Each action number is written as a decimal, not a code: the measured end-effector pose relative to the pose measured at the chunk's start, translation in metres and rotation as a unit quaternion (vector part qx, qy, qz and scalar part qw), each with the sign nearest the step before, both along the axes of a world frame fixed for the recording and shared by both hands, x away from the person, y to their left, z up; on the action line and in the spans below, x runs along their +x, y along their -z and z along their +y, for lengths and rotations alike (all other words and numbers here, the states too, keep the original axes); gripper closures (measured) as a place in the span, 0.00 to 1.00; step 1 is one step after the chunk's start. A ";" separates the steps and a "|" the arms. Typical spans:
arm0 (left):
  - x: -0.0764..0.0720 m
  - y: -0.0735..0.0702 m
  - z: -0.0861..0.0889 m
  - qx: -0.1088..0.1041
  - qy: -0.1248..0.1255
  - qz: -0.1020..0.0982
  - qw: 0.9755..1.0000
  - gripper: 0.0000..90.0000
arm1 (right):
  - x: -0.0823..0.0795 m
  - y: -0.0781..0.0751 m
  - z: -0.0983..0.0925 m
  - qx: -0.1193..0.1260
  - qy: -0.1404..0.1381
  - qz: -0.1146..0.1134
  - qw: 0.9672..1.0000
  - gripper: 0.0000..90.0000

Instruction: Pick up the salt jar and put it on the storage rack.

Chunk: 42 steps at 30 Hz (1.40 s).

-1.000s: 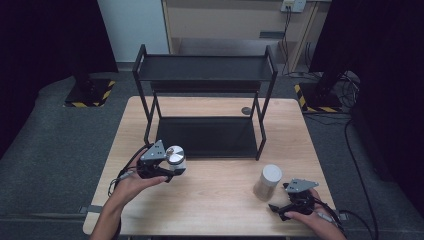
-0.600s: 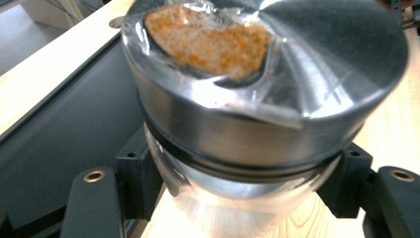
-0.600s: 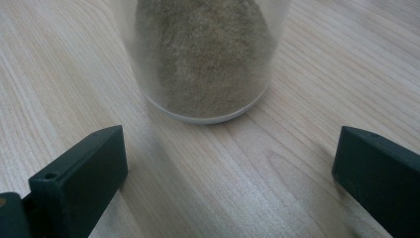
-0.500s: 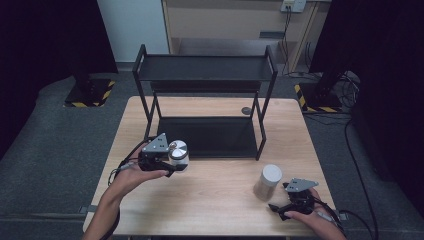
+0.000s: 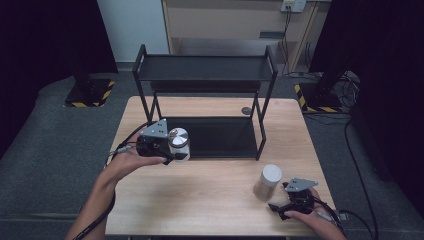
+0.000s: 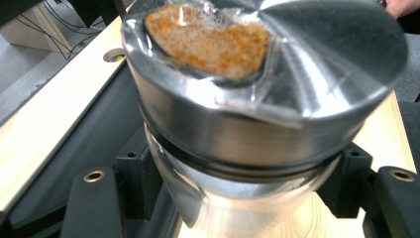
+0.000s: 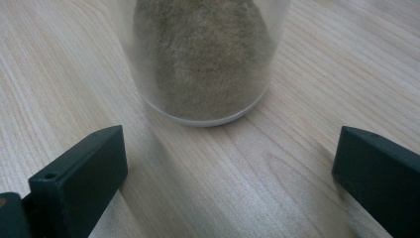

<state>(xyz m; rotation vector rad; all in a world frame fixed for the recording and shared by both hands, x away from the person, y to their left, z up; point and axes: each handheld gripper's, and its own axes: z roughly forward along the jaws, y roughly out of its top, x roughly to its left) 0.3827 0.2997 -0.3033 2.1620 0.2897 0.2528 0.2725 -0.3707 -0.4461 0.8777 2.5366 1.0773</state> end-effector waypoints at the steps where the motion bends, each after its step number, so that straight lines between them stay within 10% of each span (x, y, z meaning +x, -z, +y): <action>1: 0.001 -0.003 0.001 -0.002 0.000 0.000 1.000 0.33 | 0.000 0.000 0.000 0.000 0.000 0.000 1.000 0.02; 42: 0.047 -0.164 -0.037 0.024 0.037 -0.040 0.998 0.33 | 0.001 0.000 0.000 0.000 -0.001 -0.001 1.000 0.02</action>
